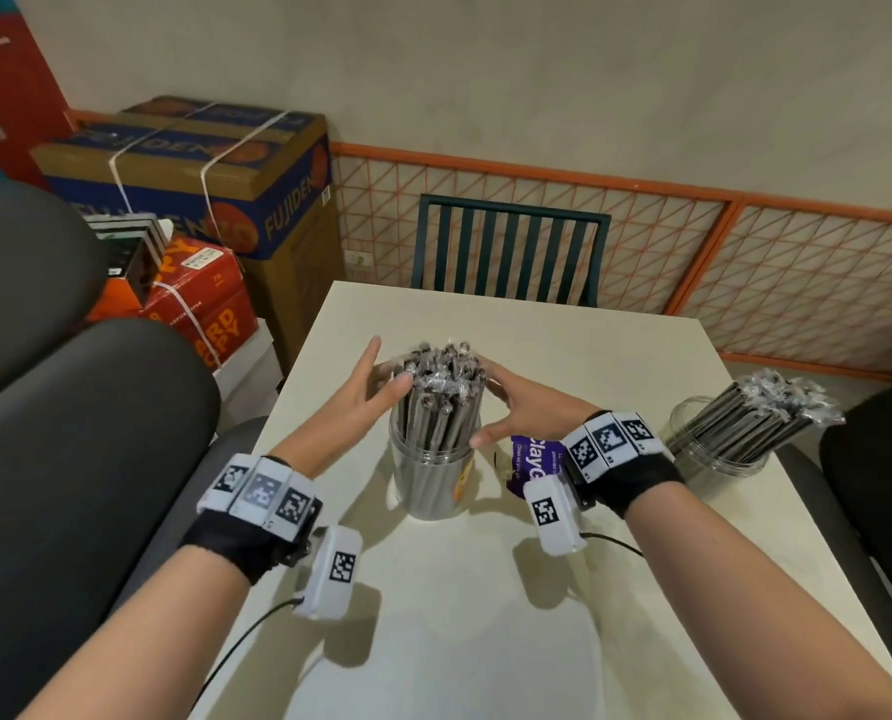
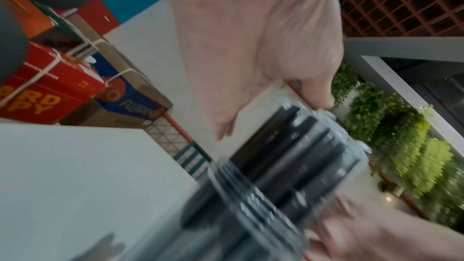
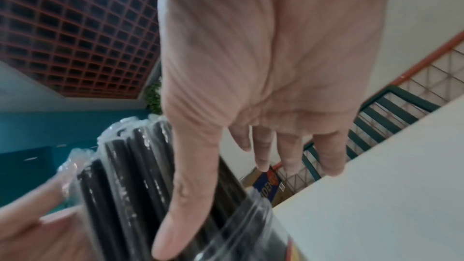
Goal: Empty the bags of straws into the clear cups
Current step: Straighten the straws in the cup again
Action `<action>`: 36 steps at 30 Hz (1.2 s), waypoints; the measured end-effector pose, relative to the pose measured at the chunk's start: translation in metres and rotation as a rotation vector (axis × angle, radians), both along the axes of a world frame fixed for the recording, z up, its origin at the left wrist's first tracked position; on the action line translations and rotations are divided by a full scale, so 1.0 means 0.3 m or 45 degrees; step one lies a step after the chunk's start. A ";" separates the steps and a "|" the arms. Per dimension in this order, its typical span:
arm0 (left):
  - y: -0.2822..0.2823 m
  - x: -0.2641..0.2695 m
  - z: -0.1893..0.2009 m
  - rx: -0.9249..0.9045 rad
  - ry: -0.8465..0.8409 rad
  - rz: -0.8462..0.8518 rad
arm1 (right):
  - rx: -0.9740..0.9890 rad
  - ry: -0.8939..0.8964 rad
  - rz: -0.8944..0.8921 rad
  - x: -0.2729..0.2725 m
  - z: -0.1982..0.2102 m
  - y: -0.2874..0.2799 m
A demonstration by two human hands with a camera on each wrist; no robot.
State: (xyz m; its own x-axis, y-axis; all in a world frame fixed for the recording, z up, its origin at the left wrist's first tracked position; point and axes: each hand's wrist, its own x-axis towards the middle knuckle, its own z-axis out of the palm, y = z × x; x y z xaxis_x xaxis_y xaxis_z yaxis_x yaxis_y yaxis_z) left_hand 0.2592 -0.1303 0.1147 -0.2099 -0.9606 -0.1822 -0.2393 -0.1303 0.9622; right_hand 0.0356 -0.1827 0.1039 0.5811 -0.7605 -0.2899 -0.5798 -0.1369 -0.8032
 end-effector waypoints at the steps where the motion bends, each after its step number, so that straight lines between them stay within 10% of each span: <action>1: 0.015 -0.028 -0.008 -0.040 0.037 0.055 | -0.007 -0.052 -0.015 0.012 0.003 0.004; 10: -0.040 -0.104 -0.026 -0.385 0.016 0.262 | -0.220 -0.276 -0.302 0.071 0.036 0.009; 25: -0.047 -0.077 -0.018 -0.309 -0.118 0.097 | -0.300 -0.225 -0.395 0.131 0.028 0.090; 32: -0.041 -0.047 -0.022 -0.104 -0.200 -0.161 | -0.204 0.185 -0.145 0.092 0.072 0.063; 36: -0.028 -0.107 -0.067 -0.146 -0.048 0.123 | -0.183 0.179 -0.161 0.096 0.041 0.072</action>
State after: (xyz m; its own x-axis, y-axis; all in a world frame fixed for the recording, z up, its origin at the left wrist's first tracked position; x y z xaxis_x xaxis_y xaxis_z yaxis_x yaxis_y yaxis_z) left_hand 0.2270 -0.1386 0.0948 -0.1104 -0.9910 -0.0761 -0.2675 -0.0441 0.9626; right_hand 0.0643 -0.1612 0.1163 0.4399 -0.8642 -0.2444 -0.7043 -0.1632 -0.6908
